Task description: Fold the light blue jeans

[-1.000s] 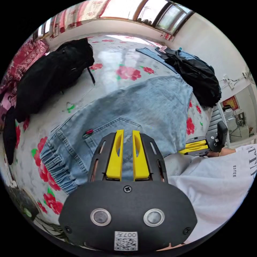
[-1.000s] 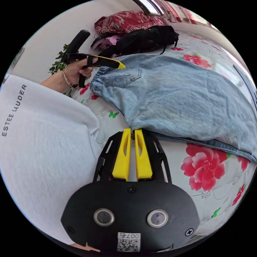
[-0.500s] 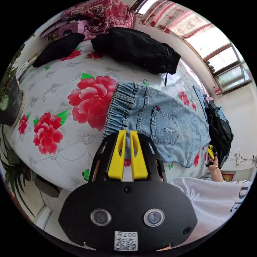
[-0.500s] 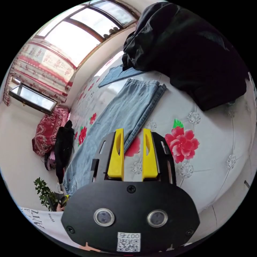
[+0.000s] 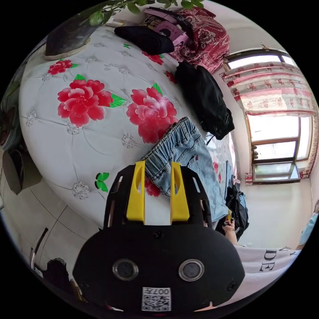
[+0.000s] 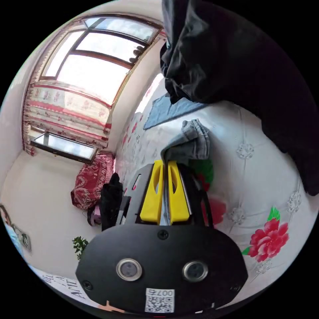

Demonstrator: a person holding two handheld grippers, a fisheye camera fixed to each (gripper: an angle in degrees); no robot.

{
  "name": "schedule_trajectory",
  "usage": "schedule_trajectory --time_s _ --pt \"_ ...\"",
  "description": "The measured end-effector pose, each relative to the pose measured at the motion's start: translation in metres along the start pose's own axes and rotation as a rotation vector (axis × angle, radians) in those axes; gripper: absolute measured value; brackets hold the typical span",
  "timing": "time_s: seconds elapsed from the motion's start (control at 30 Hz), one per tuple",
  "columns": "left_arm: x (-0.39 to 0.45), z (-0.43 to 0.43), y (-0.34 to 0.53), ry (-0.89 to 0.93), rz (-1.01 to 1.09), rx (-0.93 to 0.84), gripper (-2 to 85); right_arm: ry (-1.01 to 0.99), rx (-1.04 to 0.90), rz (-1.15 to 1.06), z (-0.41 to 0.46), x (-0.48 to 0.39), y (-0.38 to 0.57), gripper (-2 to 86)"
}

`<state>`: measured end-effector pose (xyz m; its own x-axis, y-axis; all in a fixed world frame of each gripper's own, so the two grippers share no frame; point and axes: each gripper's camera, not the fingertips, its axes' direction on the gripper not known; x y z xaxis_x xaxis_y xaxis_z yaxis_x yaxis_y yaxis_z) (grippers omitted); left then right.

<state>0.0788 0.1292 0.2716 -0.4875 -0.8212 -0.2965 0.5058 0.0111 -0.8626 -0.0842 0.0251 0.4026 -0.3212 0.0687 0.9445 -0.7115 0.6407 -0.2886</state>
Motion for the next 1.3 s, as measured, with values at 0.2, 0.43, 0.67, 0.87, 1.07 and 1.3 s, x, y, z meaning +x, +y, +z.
schedule_trajectory --time_s 0.2,0.43,0.67,0.87,1.07,1.3 --pt "-0.035 0.003 -0.001 0.078 -0.083 0.017 12.1 -0.135 -0.270 -0.835 0.020 -0.210 0.121 0.2" --pt "-0.069 0.003 -0.005 0.226 -0.154 0.107 8.6 -0.081 -0.871 -1.184 0.133 -0.248 0.370 1.6" --pt "-0.058 -0.013 -0.008 0.362 -0.031 0.109 3.1 -0.080 -0.890 -1.156 0.132 -0.241 0.414 0.7" --pt "0.091 -0.032 -0.005 0.544 0.467 0.026 2.2 0.083 -0.622 -0.920 0.091 -0.204 0.320 0.0" --pt "0.311 0.028 0.102 0.704 1.143 -0.349 5.3 0.202 -0.392 -0.674 0.050 -0.150 0.246 0.9" --pt "0.338 0.127 0.178 0.686 1.134 -0.580 9.3 0.206 -0.309 -0.463 0.039 -0.095 0.192 4.0"
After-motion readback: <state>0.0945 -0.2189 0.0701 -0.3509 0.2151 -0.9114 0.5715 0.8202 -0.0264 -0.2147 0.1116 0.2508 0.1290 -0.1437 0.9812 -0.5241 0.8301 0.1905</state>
